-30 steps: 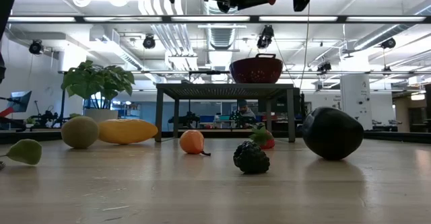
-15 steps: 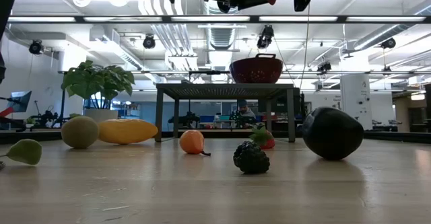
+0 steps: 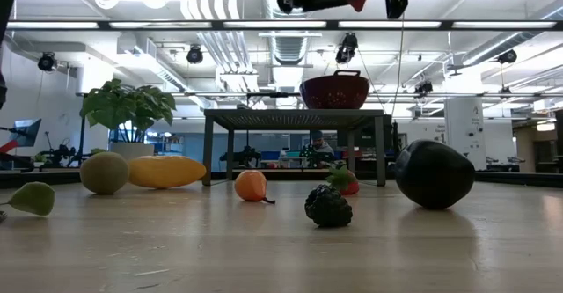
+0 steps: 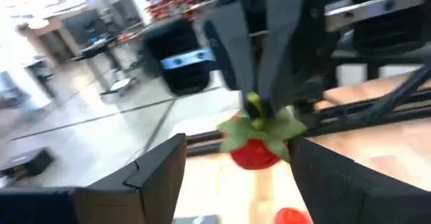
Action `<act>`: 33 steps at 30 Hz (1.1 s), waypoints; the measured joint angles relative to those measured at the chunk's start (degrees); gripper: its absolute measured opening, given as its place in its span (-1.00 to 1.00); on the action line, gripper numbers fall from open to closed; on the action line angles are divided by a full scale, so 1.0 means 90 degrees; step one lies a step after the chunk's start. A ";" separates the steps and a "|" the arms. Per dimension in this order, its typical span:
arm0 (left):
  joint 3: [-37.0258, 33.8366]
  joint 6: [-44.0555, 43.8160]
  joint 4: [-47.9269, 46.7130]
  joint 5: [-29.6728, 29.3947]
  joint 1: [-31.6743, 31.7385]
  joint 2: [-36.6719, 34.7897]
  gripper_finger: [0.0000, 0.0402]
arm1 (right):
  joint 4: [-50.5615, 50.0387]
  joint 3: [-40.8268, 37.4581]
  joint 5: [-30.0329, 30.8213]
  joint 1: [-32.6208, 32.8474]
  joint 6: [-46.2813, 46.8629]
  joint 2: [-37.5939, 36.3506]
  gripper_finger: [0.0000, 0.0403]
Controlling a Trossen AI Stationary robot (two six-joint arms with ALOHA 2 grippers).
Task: Pick & Place Fruit
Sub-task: Put the red strawberry into the violet strainer bowl on the shelf
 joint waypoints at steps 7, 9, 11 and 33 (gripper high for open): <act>-0.0002 0.0233 -0.0856 -0.1394 0.0007 -0.0476 0.31 | -0.1348 0.0644 0.0353 -0.0288 0.0022 -0.0028 -0.96; -0.0002 0.0217 -0.1102 -0.1640 0.0007 -0.0583 0.31 | -0.1638 0.0822 0.0353 -0.0487 -0.0055 -0.0027 -0.96; -0.0002 0.0219 -0.1288 -0.1835 0.0005 -0.0665 0.31 | -0.1861 0.0982 0.0348 -0.0757 -0.0066 -0.0027 -0.96; -0.0012 -0.0481 -0.2901 -0.2130 -0.0002 -0.1599 0.31 | -0.2845 0.2468 -0.1578 -0.3161 -0.0349 0.1825 -0.96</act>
